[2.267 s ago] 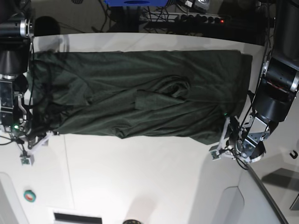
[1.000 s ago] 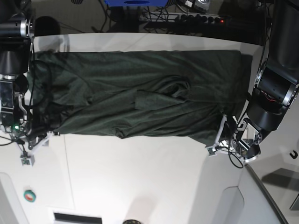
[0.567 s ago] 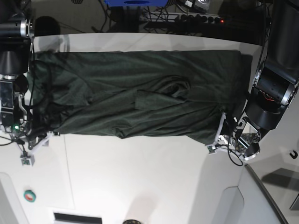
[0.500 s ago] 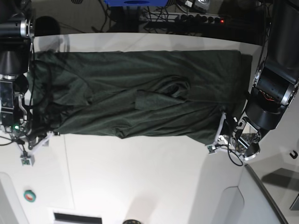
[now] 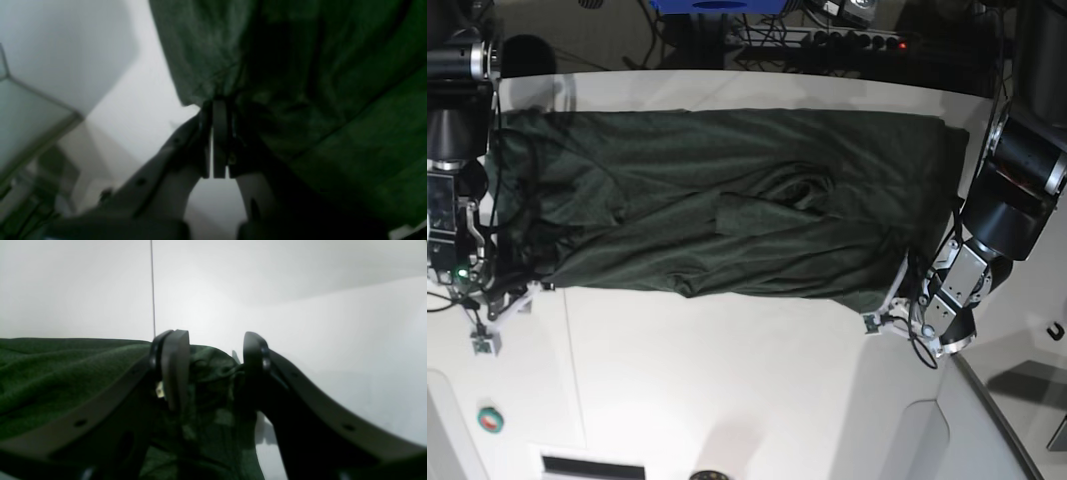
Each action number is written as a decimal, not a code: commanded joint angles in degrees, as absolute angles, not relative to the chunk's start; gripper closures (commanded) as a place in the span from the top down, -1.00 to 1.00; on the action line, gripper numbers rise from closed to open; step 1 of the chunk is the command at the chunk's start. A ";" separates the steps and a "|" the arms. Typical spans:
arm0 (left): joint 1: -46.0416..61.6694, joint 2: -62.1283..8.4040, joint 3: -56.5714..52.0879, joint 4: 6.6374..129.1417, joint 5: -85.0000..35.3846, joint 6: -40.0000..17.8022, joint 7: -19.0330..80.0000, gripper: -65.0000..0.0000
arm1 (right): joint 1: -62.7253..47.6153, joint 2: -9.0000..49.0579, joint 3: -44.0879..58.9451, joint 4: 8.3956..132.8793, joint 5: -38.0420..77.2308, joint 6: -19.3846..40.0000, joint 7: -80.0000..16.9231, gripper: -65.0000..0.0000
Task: Layout the t-shirt on the table in an organized manner, then fold the t-shirt properly
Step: 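Regrasp the shirt end with the right gripper near the table, then lift and roll the shirt edge over with both grippers, folding lengthwise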
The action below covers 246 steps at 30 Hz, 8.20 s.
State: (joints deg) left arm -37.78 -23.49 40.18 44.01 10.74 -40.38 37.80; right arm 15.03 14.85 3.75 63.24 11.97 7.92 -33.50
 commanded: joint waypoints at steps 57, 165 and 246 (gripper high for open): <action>-18.15 -23.69 13.49 64.57 24.84 -40.00 39.16 -1.00 | 13.85 17.10 -4.44 65.36 11.91 7.52 -37.58 0.03; 8.31 -17.01 -14.02 98.77 24.75 -40.00 38.90 -1.00 | -2.15 19.91 7.96 78.99 12.18 22.29 -28.62 -1.00; 7.60 -11.82 -22.73 79.34 24.84 -32.75 27.47 -1.00 | -18.51 15.52 19.21 91.65 11.91 21.93 -32.92 -1.00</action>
